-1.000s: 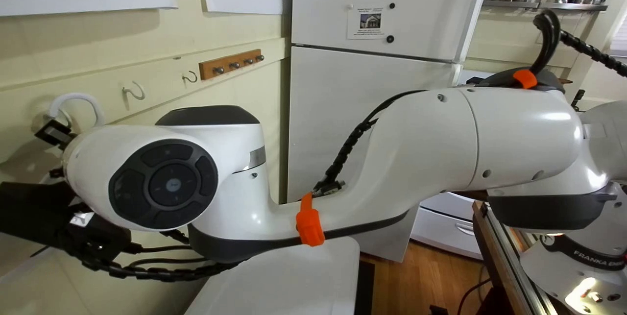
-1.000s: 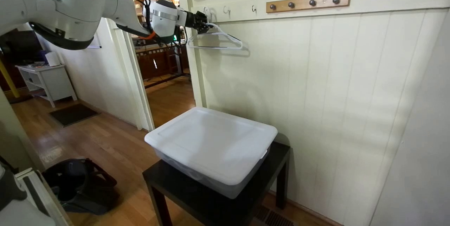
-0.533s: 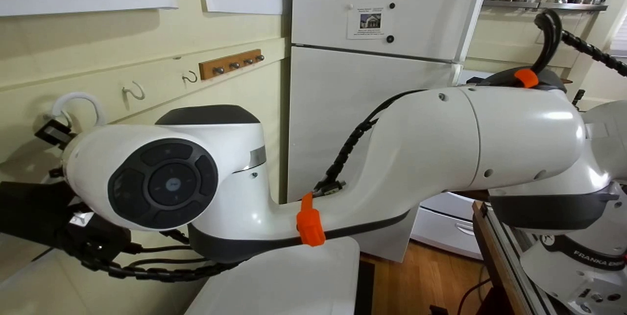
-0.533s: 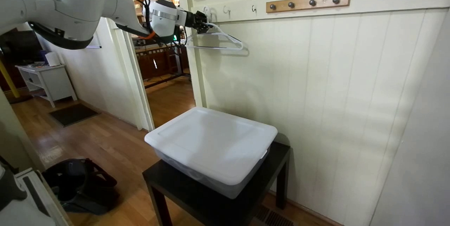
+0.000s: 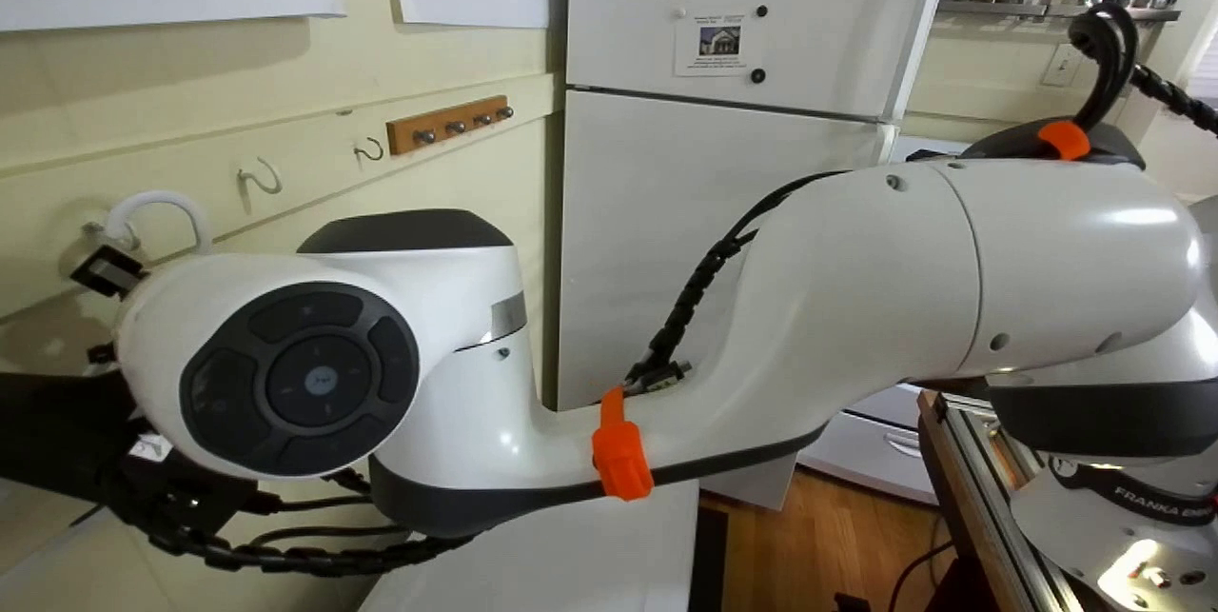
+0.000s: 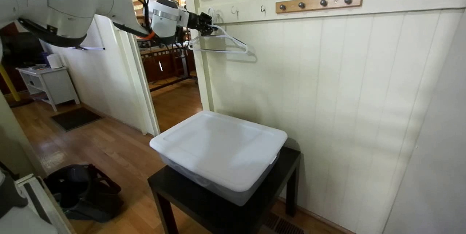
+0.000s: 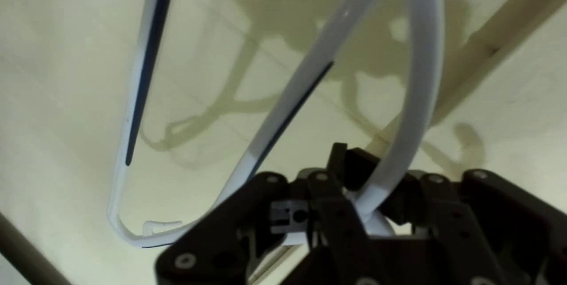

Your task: Put the hanger on the next hook

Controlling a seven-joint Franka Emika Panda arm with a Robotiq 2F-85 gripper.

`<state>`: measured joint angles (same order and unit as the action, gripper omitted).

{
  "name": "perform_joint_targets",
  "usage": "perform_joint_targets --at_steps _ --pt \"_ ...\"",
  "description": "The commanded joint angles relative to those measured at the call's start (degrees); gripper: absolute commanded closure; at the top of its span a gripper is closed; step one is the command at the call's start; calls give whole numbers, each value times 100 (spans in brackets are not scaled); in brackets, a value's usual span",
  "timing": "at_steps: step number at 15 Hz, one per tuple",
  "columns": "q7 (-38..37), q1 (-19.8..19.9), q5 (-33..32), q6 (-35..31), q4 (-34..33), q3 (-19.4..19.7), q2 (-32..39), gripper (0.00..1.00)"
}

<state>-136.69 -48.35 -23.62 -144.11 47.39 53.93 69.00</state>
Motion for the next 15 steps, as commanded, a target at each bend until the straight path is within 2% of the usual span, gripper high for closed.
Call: perform_joint_targets --at_steps 1,7,15 --pt "-207 -414 -36 192 736 106 -323 98" --pt "183 -591 -77 -58 1594 71 -778 98" --pt "1105 -564 -73 -248 2170 -58 -1288 98"
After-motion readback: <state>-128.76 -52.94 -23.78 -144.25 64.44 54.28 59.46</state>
